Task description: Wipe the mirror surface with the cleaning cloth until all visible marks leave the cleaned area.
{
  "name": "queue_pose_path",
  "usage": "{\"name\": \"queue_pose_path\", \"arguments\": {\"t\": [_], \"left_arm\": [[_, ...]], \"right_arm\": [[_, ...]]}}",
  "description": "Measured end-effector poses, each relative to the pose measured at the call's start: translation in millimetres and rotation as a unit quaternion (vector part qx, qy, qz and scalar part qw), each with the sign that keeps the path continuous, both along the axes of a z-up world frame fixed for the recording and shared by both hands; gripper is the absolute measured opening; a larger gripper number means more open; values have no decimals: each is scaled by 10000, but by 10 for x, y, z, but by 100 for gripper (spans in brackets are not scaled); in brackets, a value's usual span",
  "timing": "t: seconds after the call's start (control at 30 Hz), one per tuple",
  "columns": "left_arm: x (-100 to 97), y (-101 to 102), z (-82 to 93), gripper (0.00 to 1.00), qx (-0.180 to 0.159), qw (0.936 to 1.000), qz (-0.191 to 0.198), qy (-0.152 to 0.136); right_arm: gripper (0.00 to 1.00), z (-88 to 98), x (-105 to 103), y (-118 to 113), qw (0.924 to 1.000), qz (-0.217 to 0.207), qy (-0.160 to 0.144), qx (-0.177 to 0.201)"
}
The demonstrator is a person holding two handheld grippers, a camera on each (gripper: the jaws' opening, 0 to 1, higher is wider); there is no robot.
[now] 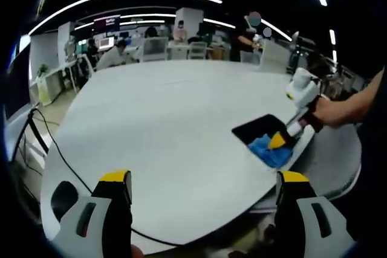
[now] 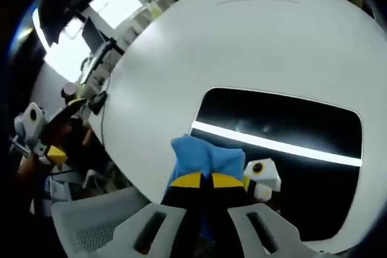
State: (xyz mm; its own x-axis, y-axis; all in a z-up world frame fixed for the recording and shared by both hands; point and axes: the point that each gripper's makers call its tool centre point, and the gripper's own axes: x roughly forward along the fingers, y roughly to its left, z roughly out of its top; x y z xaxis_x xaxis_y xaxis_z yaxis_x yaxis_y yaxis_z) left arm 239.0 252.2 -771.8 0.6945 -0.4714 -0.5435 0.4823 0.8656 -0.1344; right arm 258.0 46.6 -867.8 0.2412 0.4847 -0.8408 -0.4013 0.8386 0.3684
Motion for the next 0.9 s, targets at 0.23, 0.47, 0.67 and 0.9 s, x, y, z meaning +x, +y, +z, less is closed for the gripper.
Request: {"name": "queue_pose_path", "arguments": {"t": [0.23,0.47,0.67,0.9], "left_arm": [[34,-14,6,100,-57,10000,24,-16],[31,-42,-20,100,-74,10000,1,-4],[32,-46,-21,100,-107,9999,36,2],[-1,-24,-68,100,-122,9999,52,52]], "right_arm": [[0,-2,14,46,9997,222,-62,-125],[0,0,15,47,9988,376,-190,-237],[0,-1,17,48,9988,269,-202,-357],[0,0,117,75,9982,282,-183,-502]]}}
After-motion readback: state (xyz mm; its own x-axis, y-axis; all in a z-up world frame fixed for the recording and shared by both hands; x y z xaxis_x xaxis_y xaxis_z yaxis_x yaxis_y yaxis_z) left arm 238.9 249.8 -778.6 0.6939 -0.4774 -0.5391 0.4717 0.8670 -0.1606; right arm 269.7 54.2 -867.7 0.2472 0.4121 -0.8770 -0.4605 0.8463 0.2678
